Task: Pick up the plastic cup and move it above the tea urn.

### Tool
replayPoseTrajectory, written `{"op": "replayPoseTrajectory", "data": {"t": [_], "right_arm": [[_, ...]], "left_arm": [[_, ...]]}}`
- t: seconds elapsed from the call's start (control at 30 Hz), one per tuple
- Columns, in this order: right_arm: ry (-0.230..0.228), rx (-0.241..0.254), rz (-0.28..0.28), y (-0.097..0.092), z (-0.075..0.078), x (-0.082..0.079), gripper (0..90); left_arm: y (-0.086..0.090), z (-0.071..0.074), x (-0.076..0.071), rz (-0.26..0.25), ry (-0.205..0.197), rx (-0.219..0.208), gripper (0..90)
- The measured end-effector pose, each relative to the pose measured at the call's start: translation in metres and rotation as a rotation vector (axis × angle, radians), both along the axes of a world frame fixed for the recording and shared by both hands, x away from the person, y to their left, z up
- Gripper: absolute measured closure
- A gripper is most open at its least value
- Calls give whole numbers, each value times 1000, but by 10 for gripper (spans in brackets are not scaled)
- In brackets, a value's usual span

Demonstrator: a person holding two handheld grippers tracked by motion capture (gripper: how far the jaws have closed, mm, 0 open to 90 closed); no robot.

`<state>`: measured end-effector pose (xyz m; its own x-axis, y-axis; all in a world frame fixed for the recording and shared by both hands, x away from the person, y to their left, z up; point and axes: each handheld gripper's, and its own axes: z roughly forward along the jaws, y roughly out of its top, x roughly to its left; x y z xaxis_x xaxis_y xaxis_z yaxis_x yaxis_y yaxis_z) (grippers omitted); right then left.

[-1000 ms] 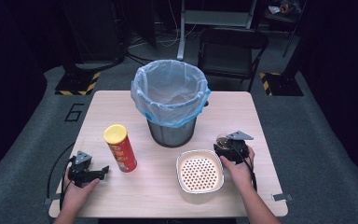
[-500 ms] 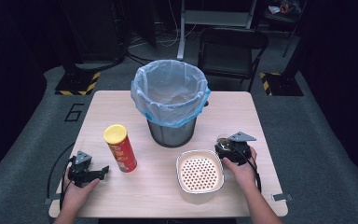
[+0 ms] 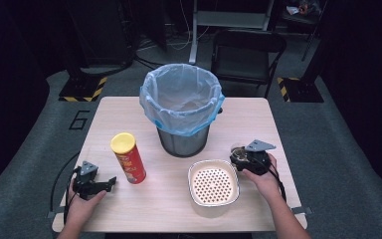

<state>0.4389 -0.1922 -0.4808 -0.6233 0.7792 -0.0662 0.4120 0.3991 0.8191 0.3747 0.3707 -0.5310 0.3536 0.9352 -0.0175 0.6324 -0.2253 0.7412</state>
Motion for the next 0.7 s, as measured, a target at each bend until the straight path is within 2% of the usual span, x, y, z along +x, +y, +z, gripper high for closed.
{"op": "replayPoseTrajectory", "data": {"t": [0.17,0.27,0.4,0.53,0.7], "right_arm": [[-7,75,59,-7,-3,1,344],[-10,96,68,-8,-5,2,344],[-10,106,96,-9,-6,4,342],[5,94,124,-8,-10,7,334],[-13,97,137,-8,-11,6,309]], "left_arm": [[0,0,0,-1,0,1,125],[0,0,0,0,0,0,124],[0,0,0,0,0,0,124],[0,0,0,0,0,0,125],[0,0,0,0,0,1,125]]}}
